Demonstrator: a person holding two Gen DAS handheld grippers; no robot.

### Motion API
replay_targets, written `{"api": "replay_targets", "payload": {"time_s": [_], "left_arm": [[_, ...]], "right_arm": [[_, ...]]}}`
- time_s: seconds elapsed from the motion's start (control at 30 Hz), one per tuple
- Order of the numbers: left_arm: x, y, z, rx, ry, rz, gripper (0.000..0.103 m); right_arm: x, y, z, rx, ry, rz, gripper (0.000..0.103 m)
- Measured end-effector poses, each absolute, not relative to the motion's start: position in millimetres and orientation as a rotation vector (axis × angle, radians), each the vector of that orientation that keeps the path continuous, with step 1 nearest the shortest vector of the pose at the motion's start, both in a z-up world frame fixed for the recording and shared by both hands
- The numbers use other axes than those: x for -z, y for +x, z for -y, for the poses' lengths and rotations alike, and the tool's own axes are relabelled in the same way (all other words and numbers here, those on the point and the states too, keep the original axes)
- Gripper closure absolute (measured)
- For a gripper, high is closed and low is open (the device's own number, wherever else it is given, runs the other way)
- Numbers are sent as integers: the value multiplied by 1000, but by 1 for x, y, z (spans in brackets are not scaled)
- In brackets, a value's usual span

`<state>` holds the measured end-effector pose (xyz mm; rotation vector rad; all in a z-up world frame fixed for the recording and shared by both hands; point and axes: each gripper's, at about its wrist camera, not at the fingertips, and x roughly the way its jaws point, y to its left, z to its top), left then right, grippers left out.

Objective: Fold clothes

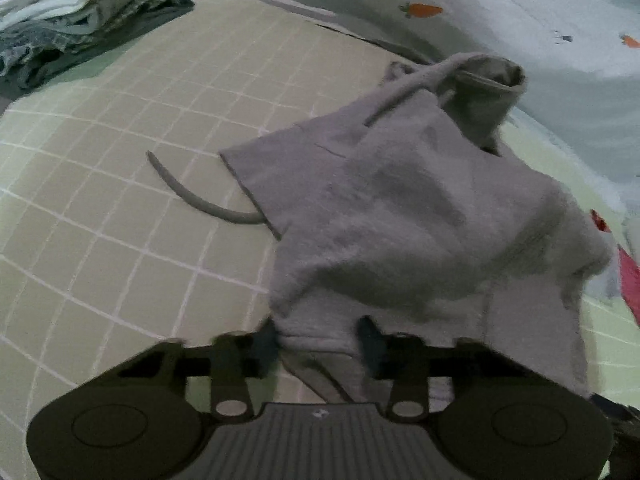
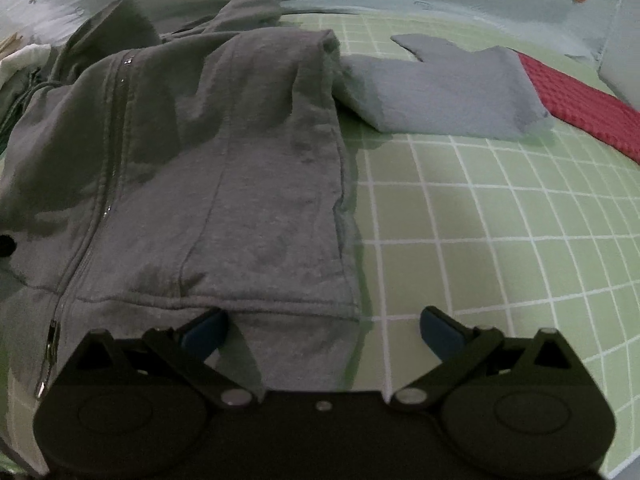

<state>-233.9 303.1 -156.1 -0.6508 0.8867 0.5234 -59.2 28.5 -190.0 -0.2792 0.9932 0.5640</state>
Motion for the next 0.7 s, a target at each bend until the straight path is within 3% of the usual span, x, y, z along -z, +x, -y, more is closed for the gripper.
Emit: {"api": "replay_targets", "payload": {"time_s": [0.03,0.13,0.43,0.6,0.7], "left_arm": [[155,-237,-301,-514,-659,-878,80],[136,-251,-292,-503,-666,-873,83],[83,-296,-270,-524,-671,-907,84],[110,-294,-277,-629,-689,-1014,68],[96,-289,-275,-687,-612,-973,41]], "right_arm": [[190,-61,-29,-558,-276,-992,0],[189,-64,-28,-549,-277,-996,0],[187,-81,-27,-623,-337,-1043,0],[188,-82,-31,-646,-356,-1038,0],[190,-77,-24,-686,-363,-1023,0]]}}
